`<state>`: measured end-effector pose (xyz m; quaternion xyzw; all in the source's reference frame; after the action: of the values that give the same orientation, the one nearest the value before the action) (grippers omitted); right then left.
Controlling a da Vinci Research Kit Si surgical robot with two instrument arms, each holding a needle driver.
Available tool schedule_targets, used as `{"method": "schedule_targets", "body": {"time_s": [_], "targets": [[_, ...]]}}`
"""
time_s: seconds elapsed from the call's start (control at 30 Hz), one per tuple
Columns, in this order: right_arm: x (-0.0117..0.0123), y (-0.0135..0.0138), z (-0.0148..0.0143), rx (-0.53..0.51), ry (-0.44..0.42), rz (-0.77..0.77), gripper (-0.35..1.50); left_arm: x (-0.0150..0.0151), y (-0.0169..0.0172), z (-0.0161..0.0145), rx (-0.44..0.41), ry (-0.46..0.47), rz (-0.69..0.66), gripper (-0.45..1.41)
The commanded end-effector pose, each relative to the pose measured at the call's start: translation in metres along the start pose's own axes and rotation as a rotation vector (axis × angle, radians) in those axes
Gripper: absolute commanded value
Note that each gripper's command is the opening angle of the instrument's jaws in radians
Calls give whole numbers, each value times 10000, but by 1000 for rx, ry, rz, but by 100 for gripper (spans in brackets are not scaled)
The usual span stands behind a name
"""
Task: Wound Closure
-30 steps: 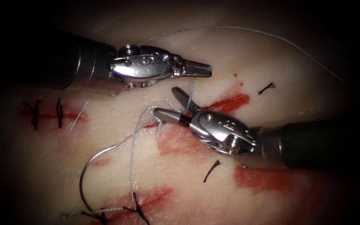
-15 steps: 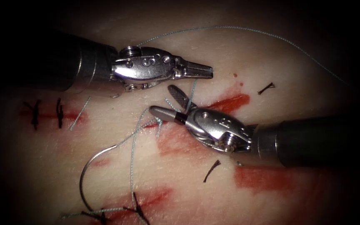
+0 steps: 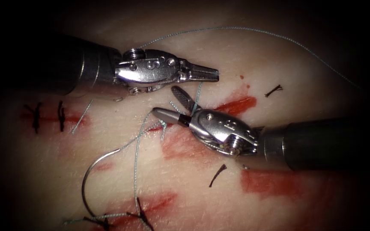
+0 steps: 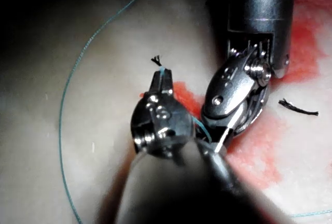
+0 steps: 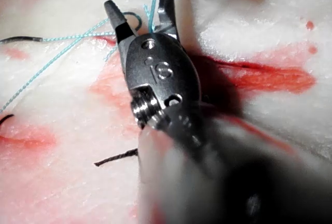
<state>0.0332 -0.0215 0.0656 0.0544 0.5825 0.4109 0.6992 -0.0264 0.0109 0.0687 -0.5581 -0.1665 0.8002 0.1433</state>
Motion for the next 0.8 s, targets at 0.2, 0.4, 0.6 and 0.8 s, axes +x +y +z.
{"method": "schedule_targets", "body": {"time_s": [0.2,0.4,0.6,0.8], "targets": [[-5,-4,4,6,3,-2,34,-3,-1,6,0,0,0,-45],[-6,-3,1,13,2,-3,-35,-1,-2,5,-1,1,-2,-45],[-8,-1,0,59,-12,21,-35,0,-1,5,-2,1,-3,-45],[11,0,1,9,33,9,111,11,-9,-21,6,32,-19,-45]]}}
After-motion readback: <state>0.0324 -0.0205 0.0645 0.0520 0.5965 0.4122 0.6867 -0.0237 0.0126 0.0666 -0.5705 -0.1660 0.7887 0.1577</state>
